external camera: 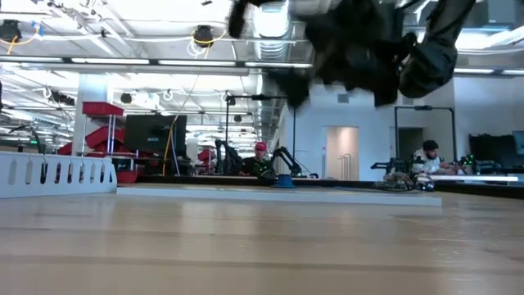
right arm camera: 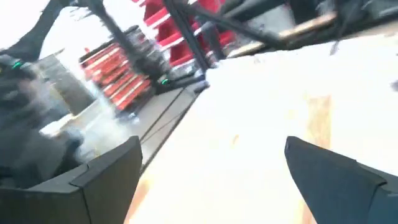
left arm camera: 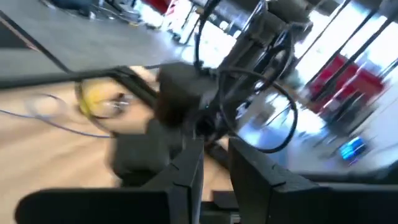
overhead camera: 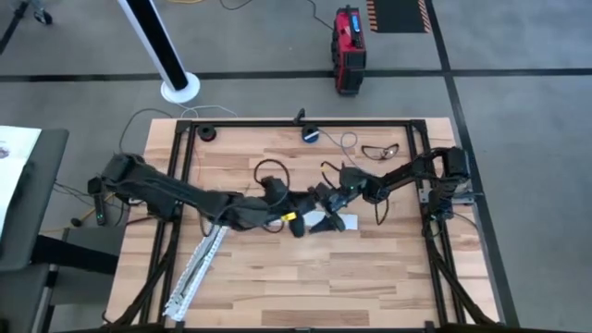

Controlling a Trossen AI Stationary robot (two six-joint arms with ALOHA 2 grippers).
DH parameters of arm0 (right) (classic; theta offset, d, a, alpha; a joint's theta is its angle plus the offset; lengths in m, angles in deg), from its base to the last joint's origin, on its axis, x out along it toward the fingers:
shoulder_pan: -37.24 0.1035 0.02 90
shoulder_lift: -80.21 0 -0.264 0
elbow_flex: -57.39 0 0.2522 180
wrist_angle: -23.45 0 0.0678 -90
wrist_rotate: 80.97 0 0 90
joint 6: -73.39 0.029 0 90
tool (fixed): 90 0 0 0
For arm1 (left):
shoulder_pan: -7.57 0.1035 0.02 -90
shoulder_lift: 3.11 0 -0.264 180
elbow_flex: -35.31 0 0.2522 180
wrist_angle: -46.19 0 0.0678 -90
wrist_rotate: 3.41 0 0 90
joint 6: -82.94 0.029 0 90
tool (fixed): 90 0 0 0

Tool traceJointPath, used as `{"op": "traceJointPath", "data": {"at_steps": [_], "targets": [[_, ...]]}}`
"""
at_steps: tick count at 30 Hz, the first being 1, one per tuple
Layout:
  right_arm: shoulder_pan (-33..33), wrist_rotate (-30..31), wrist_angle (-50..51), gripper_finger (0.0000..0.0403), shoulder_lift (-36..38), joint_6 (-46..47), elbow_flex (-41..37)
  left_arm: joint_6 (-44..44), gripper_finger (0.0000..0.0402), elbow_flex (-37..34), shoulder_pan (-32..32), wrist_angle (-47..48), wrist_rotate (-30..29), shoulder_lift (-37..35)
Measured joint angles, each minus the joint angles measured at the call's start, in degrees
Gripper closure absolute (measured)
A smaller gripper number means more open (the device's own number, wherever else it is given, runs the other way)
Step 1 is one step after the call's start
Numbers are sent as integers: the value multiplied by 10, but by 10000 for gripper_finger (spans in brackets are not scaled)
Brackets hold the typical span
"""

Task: Ziptie cables
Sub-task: Close the white cable duct

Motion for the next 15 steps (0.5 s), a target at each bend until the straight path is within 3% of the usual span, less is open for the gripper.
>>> {"op": "traceJointPath", "data": {"at_steps": [4, 7, 10, 12, 15], "targets": [[-2, -11, 43, 21, 4, -16, 2, -2, 332, -1, -25, 180, -99, -61], [13, -12, 43, 21, 3, -65, 5, -76, 332, -1, -39, 308, -164, -96], [23, -22, 28, 21, 5, -90, 23, -159, 332, -1, -44, 417, -182, -105], [26, -22, 24, 21, 4, -52, 36, -218, 332, -1, -51, 473, -183, -105], [28, -23, 19, 21, 4, 81, 54, -282, 332, -2, -61, 520, -184, -98]]}}
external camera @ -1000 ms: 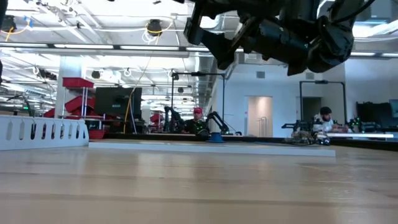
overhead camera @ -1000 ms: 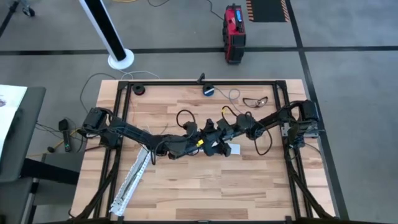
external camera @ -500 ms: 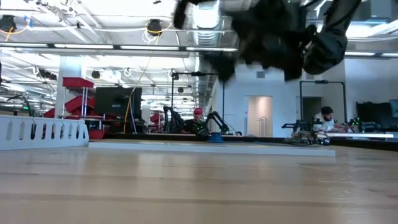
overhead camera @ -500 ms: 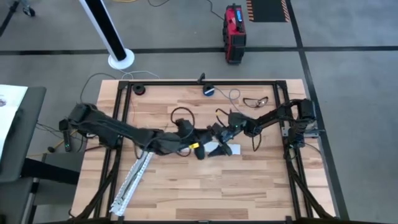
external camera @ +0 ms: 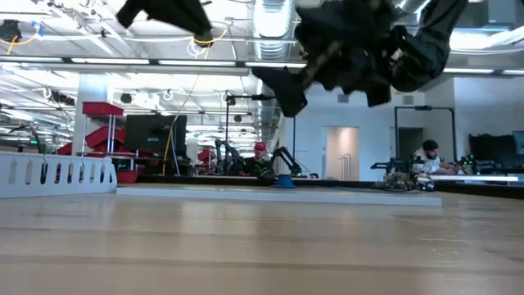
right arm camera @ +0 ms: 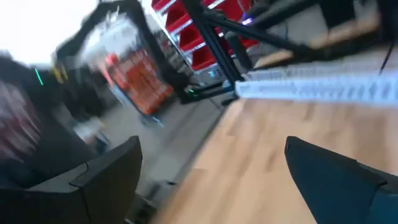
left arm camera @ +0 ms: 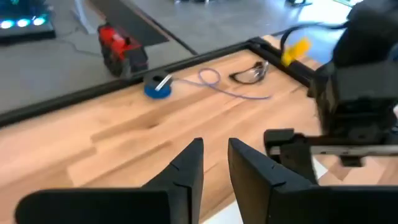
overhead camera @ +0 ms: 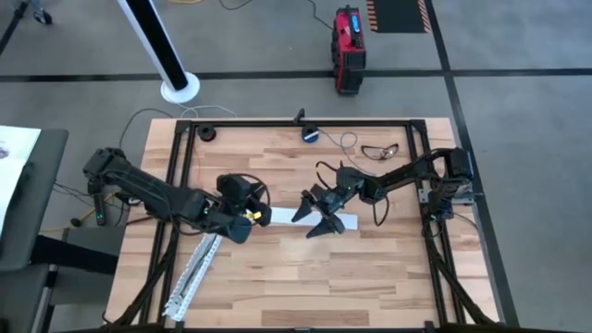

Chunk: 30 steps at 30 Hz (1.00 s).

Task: Ziptie cables
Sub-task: Close the white cable duct

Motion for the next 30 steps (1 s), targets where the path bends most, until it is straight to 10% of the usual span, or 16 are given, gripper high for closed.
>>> {"op": "traceJointPath", "data": {"at_steps": [3, 20, 30], "targets": [[0, -3, 4, 21, 0, 124, 12, -22, 332, -1, -12, 11, -1, 4], [-6, -18, 7, 21, 0, 140, 36, -24, 332, 0, -28, 10, -2, 3], [-24, 103, 11, 21, 0, 97, 36, -42, 332, 0, -36, 10, -2, 3]]}}
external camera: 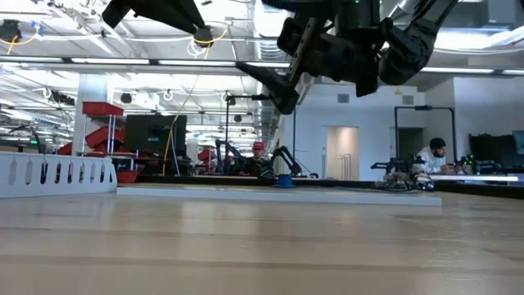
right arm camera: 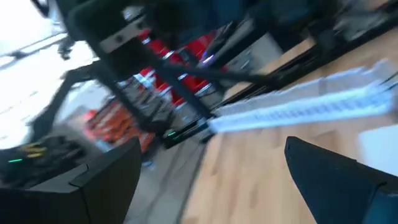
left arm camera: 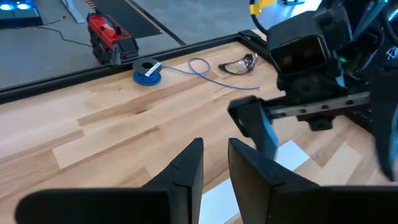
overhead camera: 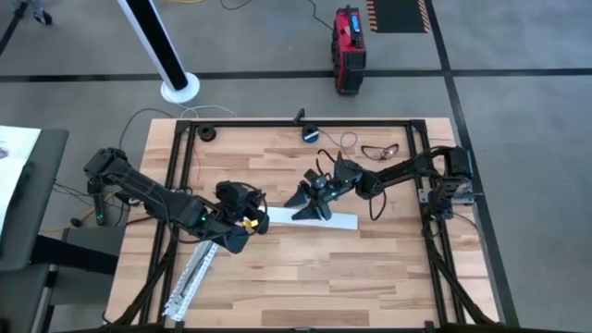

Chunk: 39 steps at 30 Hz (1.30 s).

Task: Ziptie cables
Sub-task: Close the white cable duct

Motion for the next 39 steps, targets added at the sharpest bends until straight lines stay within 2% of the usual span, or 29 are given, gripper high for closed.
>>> {"op": "traceJointPath", "data": {"at_steps": [5, 8, 14, 18, 21, 27, 31, 39], "targets": [[-14, 50, -7, 21, 0, 50, 0, 4, 332, -2, -10, -2, -3, 0], [-23, 87, 4, 21, 0, -43, 1, -13, 332, -21, -23, -1, -5, 4], [-22, 244, 36, 21, 0, -259, 0, -128, 332, -70, -65, -2, 8, 24], [-18, 357, 111, 21, 0, -333, 0, -179, 332, -90, -89, -5, 17, 39], [-14, 421, 181, 21, -1, -342, 0, -193, 332, -103, -95, -8, 16, 51], [-25, 450, 204, 21, -1, -314, 0, -194, 332, -106, -95, -17, 21, 82], [-37, 389, 173, 21, -1, -275, 0, -201, 332, -106, -95, -18, 46, 100], [-40, 395, 176, 21, 0, -255, 0, -205, 332, -106, -102, -19, 58, 106]]}}
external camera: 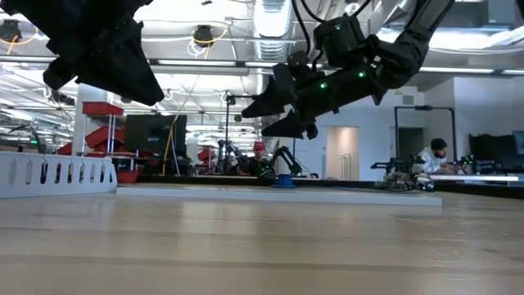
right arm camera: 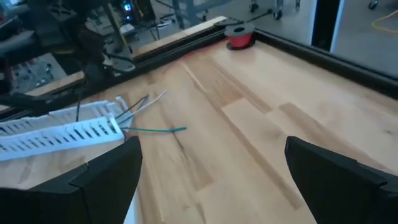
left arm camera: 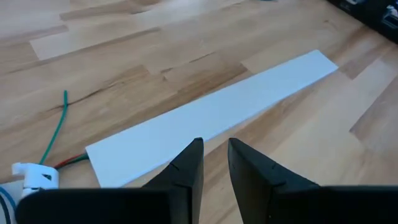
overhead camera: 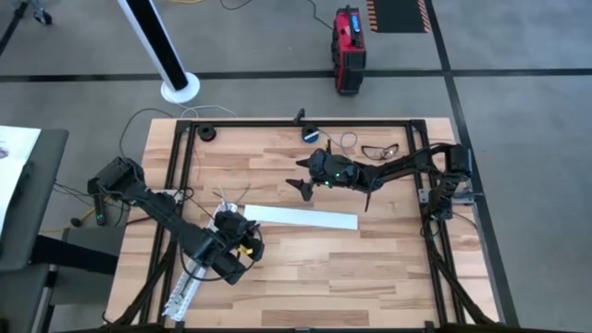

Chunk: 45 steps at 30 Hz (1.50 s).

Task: Ziptie cables
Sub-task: Close the white cable duct

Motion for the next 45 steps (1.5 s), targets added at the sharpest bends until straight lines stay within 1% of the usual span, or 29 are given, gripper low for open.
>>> {"op": "traceJointPath", "data": {"at_steps": [4, 10, 14, 18, 21, 25, 27, 30, 34, 38, 41, 45], "targets": [[-3, -2, 19, 21, 0, 29, 0, -1, 332, 0, -7, 1, -2, 0], [-9, -34, 30, 21, 0, 47, 0, -1, 332, 0, -7, 1, -15, 0], [-3, -51, 45, 21, 0, 49, 0, 2, 332, 0, -7, 1, -23, 0], [16, -54, 47, 21, 0, 11, 0, 6, 332, 0, -7, 2, -31, 0], [35, -35, 47, 21, 0, -8, 0, 6, 332, 0, -7, 2, -34, 0], [73, 33, 28, 21, -1, -26, 0, 5, 332, 0, -7, 2, -44, 0], [94, 67, -11, 21, -19, -26, 5, 5, 332, 0, -7, 2, -59, 0], [120, 87, -31, 21, -65, -27, 23, 3, 332, 0, -6, 2, -71, 0], [143, 88, -34, 21, -134, -32, 84, 1, 332, 0, -6, 2, -72, 0], [155, 89, -16, 21, -181, -58, 149, 5, 332, 1, -9, 3, -72, 0], [155, 87, 13, 21, -201, -67, 180, 9, 332, 0, -11, 3, -72, 0], [152, 87, 14, 21, -232, -59, 191, 6, 332, -10, -12, -2, -73, 0]]}}
